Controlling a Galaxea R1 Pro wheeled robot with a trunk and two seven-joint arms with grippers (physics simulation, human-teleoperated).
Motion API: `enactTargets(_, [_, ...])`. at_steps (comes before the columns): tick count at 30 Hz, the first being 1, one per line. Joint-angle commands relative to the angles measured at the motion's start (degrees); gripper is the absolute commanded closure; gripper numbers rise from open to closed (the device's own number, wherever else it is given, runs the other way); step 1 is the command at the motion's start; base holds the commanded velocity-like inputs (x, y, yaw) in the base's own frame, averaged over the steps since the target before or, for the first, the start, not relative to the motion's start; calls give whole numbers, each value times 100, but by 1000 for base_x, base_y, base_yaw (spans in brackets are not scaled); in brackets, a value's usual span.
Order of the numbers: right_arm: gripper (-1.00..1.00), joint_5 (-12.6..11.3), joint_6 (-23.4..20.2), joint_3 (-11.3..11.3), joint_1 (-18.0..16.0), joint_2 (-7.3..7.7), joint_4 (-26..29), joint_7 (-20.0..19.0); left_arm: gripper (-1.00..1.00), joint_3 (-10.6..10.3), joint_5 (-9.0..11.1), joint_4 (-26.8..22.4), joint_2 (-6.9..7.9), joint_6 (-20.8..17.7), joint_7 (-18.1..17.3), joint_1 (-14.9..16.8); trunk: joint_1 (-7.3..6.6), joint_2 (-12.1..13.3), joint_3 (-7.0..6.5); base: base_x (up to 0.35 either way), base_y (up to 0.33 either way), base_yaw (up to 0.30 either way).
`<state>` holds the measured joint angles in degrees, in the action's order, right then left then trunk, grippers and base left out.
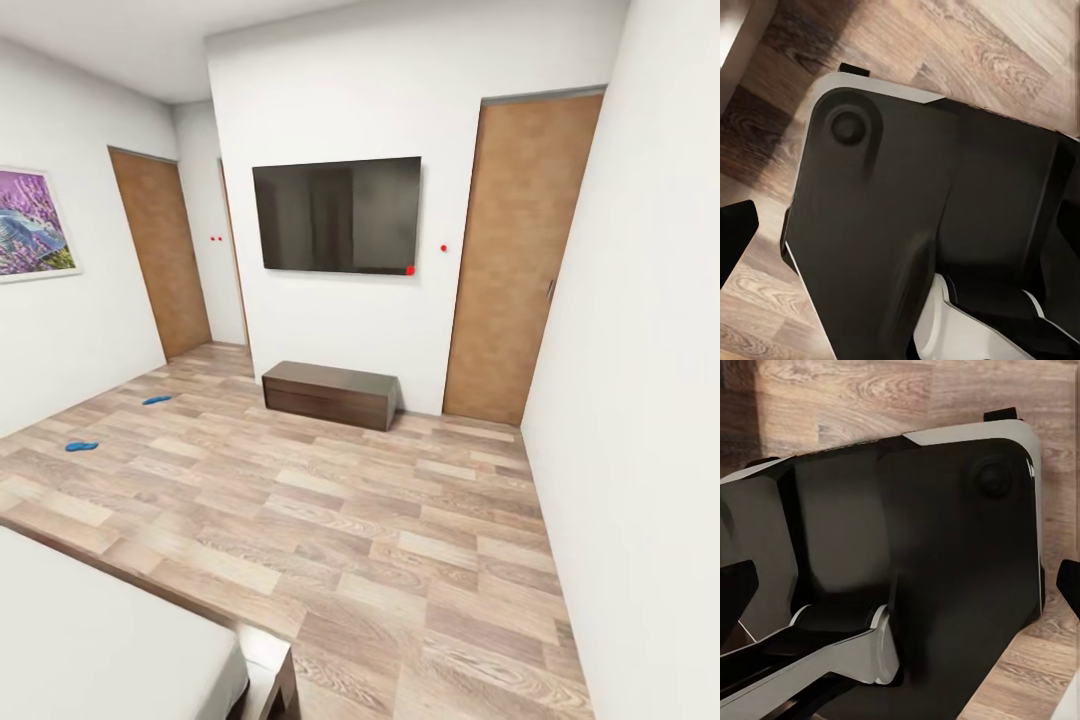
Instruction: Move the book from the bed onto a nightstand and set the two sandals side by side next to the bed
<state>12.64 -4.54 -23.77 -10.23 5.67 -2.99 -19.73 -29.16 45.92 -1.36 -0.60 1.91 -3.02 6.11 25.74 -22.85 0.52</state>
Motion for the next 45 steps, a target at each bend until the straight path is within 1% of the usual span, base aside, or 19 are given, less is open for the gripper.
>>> enactTargets(1, [-100,46,-12,-49,-5,4,-9,-13,-100,-47,60,13,-3,20,-23,5,4,-6,5,176,-101,0])
enactTargets(21, [-100,46,-12,-49,-5,4,-9,-13,-100,-47,67,13,-3,20,-23,5,4,-6,5,192,-132,0])
enactTargets(45, [-100,46,-12,-49,-5,4,-9,-13,-100,-46,76,13,-3,20,-23,5,4,-6,5,214,-56,0])
